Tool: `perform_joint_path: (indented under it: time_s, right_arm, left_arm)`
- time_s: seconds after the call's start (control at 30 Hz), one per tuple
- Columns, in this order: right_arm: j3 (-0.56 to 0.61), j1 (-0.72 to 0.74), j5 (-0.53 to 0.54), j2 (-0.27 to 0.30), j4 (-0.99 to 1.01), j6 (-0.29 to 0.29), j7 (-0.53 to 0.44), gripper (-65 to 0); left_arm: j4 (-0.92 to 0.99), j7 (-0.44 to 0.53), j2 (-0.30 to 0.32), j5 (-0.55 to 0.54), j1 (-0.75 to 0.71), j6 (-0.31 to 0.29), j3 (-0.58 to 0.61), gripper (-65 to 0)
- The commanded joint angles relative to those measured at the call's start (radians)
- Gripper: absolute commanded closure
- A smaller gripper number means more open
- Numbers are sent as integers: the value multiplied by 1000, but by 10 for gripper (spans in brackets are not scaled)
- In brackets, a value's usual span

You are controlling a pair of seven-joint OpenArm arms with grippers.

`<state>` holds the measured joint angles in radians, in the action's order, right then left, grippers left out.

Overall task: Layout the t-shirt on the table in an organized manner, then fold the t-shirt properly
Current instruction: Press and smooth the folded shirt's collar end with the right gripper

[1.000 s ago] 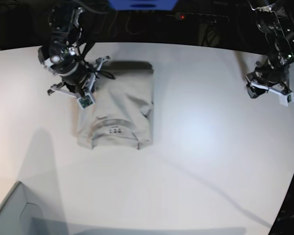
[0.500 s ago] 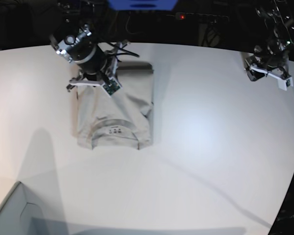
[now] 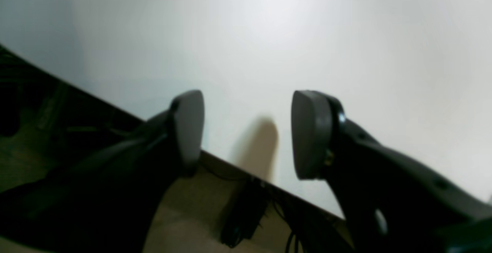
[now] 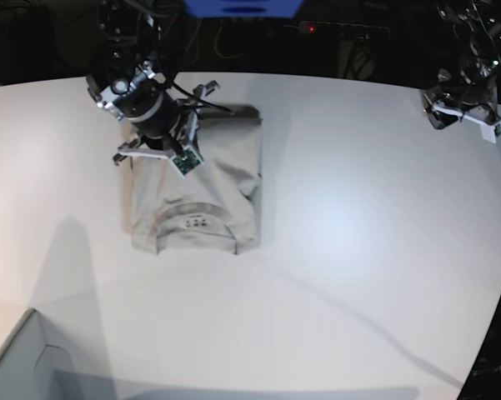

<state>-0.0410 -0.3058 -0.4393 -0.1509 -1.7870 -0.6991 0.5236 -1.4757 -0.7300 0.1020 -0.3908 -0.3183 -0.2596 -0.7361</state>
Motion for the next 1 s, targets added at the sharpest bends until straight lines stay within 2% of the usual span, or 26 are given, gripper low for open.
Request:
perform_joint_path:
  time_s: [0.0, 0.33, 0.6, 0.67, 0.83, 0.97]
  right_arm:
    - [2, 6, 7, -6, -9, 1, -20, 0]
    - [2, 33, 7, 17, 100, 1, -21, 0]
    - [13, 30, 9, 7, -92, 1, -10, 0]
    - [53, 52, 9, -2, -89, 1, -13, 0]
    - [158, 132, 9, -2, 26, 1, -13, 0]
    - [189, 198, 7, -2, 146, 1, -18, 0]
  left_arm:
    - [-16, 16, 14, -9, 0, -4, -4, -351]
    - [-15, 14, 14, -9, 0, -4, -1, -351]
    - [-19, 14, 14, -9, 0, -4, -1, -351]
    - [-19, 14, 11, -9, -2, -4, -1, -351]
    - [-19, 14, -6, -9, -17, -4, -3, -351]
    - [-19, 14, -6, -9, -28, -4, -3, -351]
